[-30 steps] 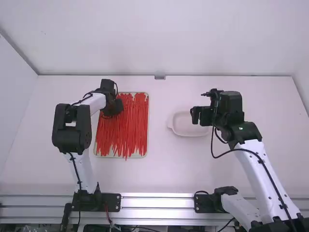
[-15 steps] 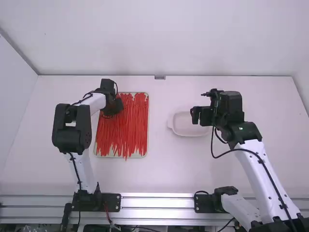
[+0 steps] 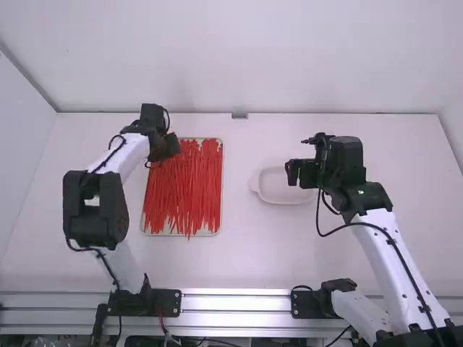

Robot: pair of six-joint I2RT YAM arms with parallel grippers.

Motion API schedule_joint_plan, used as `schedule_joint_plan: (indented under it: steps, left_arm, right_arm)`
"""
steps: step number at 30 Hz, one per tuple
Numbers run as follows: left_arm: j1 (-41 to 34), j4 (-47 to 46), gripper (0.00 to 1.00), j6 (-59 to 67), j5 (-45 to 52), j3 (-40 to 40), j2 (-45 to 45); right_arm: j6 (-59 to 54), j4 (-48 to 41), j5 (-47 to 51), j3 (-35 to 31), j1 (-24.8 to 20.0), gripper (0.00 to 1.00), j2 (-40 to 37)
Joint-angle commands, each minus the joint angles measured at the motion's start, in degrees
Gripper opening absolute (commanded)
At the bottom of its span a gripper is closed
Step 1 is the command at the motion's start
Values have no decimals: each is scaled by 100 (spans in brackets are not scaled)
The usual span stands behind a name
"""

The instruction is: Fasten the cable tie

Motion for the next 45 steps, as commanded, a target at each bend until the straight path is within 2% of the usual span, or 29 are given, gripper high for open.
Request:
schedule_joint_plan:
  steps: [1, 9, 16, 24, 27, 29, 34, 45]
  left_arm:
    - [11, -114, 1, 22, -63, 203, -549]
    - [9, -424, 2, 162, -13, 197, -1513]
    - [-42, -522, 1, 476, 437, -33, -2435]
    - [-151, -129, 2, 511, 404, -962, -3595]
    - [-149, 197, 1, 721, 732, -1401, -3974]
    - [-96, 623, 1, 977, 1305, -1856, -4304]
    - [-133, 1375, 1, 1016, 1821, -2503, -4677]
    - [-105, 2312, 1, 1161, 3285, -2907, -4802]
  right_arm:
    - [17, 17, -17, 212, 20, 98, 26]
    - [17, 20, -66, 212, 17, 98, 26]
    - [17, 66, -214, 212, 17, 98, 26]
    - [0, 155, -555, 212, 20, 98, 26]
    - [-52, 208, -761, 212, 24, 98, 26]
    - [-330, 216, -1104, 212, 24, 98, 26]
    - [-787, 264, -1886, 212, 24, 98, 28]
    - [-2009, 586, -4022, 210, 17, 99, 105]
